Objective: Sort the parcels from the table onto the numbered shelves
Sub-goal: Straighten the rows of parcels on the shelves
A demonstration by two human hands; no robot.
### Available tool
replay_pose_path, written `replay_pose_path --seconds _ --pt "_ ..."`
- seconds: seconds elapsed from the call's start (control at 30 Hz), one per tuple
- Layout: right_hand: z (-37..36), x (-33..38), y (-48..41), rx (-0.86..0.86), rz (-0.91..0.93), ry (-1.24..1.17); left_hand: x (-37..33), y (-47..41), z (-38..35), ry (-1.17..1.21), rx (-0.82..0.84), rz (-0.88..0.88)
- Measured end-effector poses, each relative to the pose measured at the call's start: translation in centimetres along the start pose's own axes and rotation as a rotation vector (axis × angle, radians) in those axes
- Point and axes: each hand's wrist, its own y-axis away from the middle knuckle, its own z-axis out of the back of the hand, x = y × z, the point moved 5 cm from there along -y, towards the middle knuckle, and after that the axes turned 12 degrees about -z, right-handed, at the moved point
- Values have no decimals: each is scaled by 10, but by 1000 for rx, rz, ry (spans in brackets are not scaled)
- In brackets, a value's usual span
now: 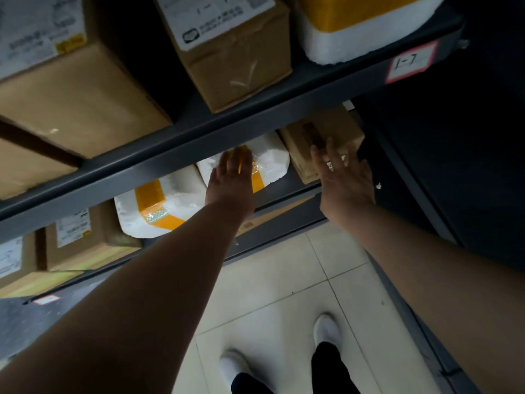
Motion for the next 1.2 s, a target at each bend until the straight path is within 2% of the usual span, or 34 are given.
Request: replay_pose_path --seconds 0.13,0.37,0.5,0.63,0.77,0.9,1.2 --pt "3 3 -11 11 2 -32 -1 0 6 -15 -2 -7" --pt "-6 4 22 4 60 -49 -11 18 15 55 3 2" --pt "5 7 47 85 108 51 -27 52 25 78 85 16" --pt "30 17 83 96 113 -13 -39 88 42 -39 154 -84" --pt "60 31 131 79 124 -25 -35 136 69 15 168 -83" --pt "93 50 189 91 132 -38 -21 200 108 36 106 -84" --pt "190 119 318 -83 279 -161 32 349 192 -8 21 -112"
